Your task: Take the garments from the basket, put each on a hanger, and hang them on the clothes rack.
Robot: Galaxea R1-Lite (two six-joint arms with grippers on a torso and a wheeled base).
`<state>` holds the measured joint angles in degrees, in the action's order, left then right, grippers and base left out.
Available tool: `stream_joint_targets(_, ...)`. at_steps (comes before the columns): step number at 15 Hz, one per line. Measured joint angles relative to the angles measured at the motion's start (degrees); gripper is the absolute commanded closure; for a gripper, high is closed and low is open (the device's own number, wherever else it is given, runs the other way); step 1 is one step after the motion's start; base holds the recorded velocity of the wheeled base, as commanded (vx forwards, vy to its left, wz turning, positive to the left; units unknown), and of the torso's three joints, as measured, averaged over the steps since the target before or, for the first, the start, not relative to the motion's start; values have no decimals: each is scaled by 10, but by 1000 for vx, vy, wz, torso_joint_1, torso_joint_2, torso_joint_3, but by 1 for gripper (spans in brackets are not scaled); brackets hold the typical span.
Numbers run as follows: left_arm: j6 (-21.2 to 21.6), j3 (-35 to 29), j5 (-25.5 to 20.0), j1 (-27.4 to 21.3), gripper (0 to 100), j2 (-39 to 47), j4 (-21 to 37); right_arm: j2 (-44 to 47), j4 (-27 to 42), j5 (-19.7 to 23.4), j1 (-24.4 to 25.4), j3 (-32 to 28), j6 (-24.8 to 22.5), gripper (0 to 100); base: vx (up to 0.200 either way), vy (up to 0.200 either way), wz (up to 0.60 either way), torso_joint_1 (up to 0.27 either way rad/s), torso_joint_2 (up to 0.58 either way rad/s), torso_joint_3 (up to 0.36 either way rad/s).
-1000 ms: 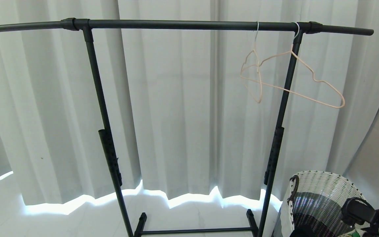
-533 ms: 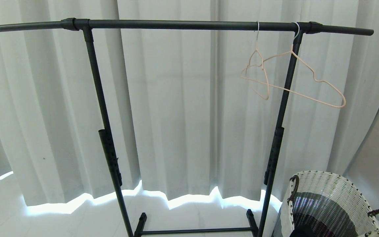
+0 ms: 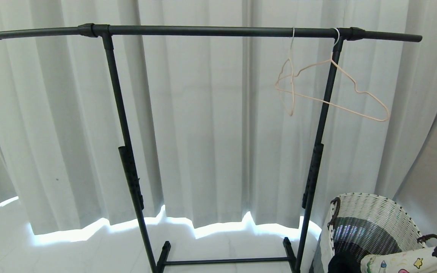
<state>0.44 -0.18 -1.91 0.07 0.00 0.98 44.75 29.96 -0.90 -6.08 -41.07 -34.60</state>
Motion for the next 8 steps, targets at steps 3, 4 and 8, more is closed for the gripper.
stream_joint_targets(3, 0, 0, 0, 0, 0, 0, 0, -17, -3, 37, 0, 1, 0, 100, -200, 0, 0, 2, 4, 6)
stream_joint_targets(4, 0, 0, 0, 0, 0, 0, 0, -19, -3, 47, 1, 4, -1, 100, -200, 0, 0, -2, 2, 2)
stream_joint_targets(8, 0, 0, 0, 0, 0, 0, 0, -21, -3, 53, 4, 12, -2, 100, -200, 0, 0, 0, 2, -1)
